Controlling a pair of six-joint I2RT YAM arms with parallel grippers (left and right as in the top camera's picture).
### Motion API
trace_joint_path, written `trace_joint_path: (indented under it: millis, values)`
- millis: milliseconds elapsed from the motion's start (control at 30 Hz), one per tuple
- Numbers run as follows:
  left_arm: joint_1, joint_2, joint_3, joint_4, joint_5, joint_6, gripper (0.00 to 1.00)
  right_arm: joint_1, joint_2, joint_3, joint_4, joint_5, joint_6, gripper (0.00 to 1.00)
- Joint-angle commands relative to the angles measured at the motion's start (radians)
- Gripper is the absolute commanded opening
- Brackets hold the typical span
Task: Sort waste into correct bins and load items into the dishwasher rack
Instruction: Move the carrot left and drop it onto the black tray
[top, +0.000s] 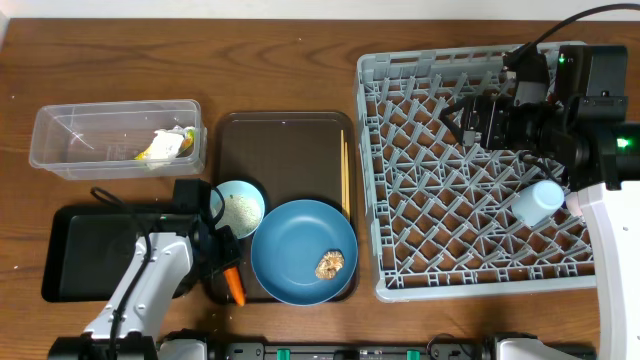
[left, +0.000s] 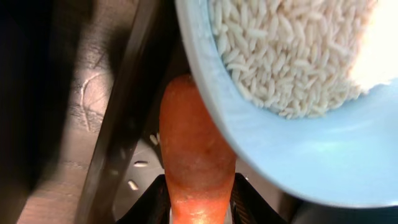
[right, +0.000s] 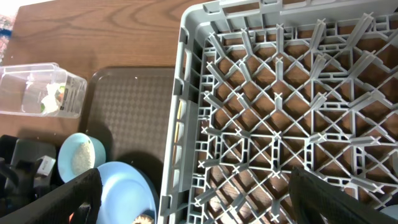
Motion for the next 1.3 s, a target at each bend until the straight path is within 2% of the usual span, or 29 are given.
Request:
trace_joint_path:
  millis: [0, 33, 67, 100, 200, 367, 433, 567, 767, 967, 1167, 1267]
  values:
    - [-0.003, 0.028, -0.043, 0.026, -0.005, -0.033, 0.28, 0.010, -0.003, 0.006, -0.002, 0.000, -0.001, 0.88]
    - [-0.003, 0.028, -0.043, 0.027, -0.005, -0.033, 0.30, 0.010, -0.003, 0.006, -0.002, 0.000, -0.001, 0.88]
    - [-0.003, 0.028, -0.043, 0.027, -0.005, -0.033, 0.38, 0.010, -0.002, 0.006, -0.002, 0.000, 0.000, 0.89]
    - [-0.003, 0.028, -0.043, 0.027, -0.005, -0.033, 0.41, 0.010, -0.002, 0.006, -0.002, 0.000, -0.001, 0.88]
    - [-0.003, 0.028, -0.043, 0.027, -0.008, -0.033, 0.42, 0.010, -0.003, 0.006, -0.002, 0.000, -0.001, 0.88]
    - [-0.003, 0.028, -0.043, 0.026, -0.008, -0.033, 0.13, 0.010, -0.003, 0.006, -0.009, 0.000, -0.001, 0.88]
    - [-0.003, 0.027, -0.038, 0.021, -0.004, -0.033, 0.08, 0.010, -0.003, 0.006, -0.011, 0.000, -0.001, 0.88]
    - [-0.003, 0.018, 0.039, -0.081, -0.005, -0.033, 0.06, 0.010, -0.003, 0.006, -0.011, 0.000, -0.001, 0.88]
    - [-0.002, -0.023, 0.262, -0.313, -0.026, -0.032, 0.06, 0.010, -0.003, 0.006, -0.012, 0.000, -0.001, 0.88]
    - [0.016, -0.061, 0.452, -0.444, -0.188, -0.039, 0.06, 0.010, -0.003, 0.006, -0.013, 0.000, -0.001, 0.88]
    - [0.182, -0.066, 0.459, -0.436, -0.401, -0.195, 0.07, 0.010, -0.003, 0.006, -0.016, 0.000, -0.001, 0.88]
    - [0.296, -0.047, 0.417, -0.391, -0.404, -0.297, 0.06, 0.010, -0.003, 0.006, -0.016, 0.000, -0.001, 0.88]
